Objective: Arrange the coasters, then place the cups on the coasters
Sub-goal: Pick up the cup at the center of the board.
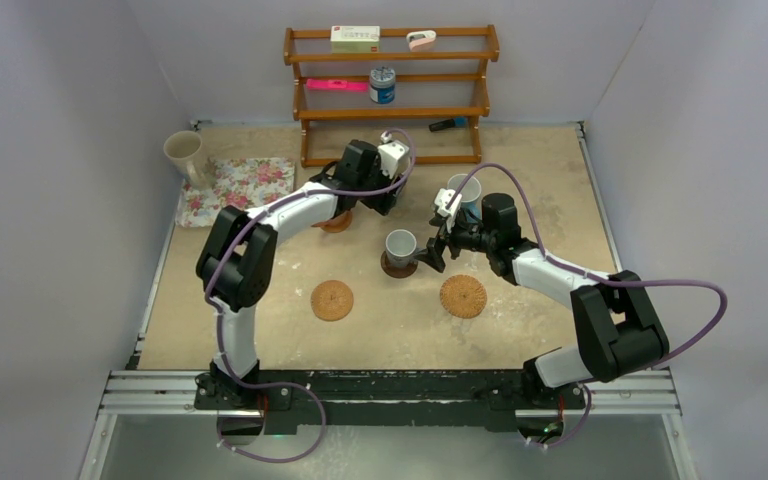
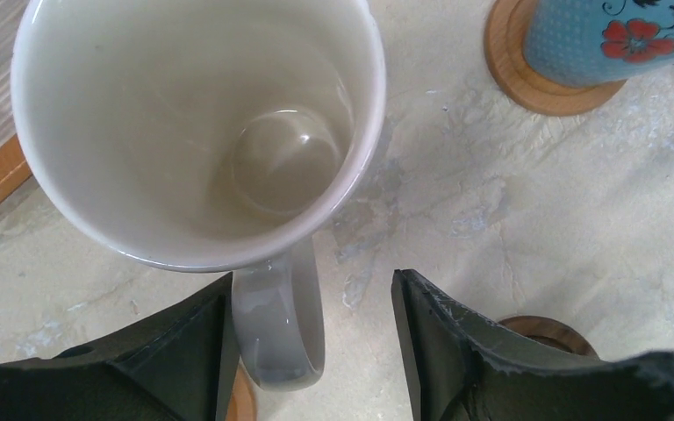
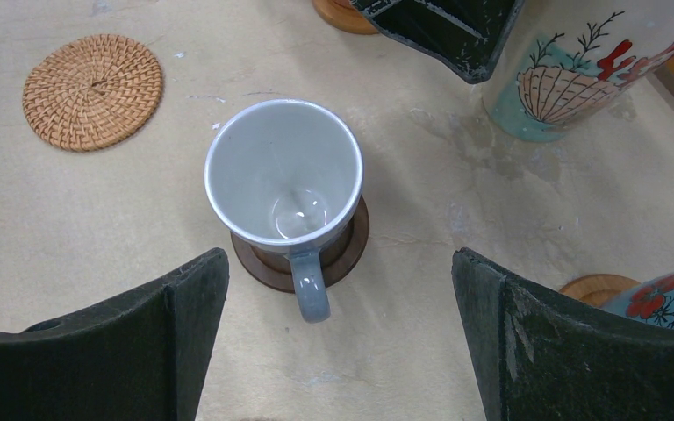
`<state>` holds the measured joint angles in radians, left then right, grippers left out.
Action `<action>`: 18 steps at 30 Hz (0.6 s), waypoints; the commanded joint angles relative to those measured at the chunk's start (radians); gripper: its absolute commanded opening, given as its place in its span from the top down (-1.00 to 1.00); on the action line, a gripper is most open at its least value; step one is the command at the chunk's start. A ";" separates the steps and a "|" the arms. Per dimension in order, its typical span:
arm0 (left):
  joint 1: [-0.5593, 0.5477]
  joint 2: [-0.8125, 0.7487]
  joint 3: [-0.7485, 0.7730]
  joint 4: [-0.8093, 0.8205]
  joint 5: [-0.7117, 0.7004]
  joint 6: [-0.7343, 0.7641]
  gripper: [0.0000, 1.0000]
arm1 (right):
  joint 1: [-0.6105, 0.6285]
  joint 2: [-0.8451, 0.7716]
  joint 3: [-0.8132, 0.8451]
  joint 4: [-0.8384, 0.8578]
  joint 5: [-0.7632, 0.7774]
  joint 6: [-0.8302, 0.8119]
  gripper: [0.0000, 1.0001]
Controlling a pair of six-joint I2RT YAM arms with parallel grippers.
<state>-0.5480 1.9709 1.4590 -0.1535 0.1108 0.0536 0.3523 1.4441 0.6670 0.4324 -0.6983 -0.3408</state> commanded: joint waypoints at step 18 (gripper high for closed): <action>-0.077 -0.045 0.069 -0.056 -0.035 0.107 -0.15 | -0.003 -0.007 0.006 0.020 -0.009 -0.012 -0.98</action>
<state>-0.6106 1.9705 1.4849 -0.2188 0.0383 0.1417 0.3523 1.4441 0.6670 0.4324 -0.6983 -0.3408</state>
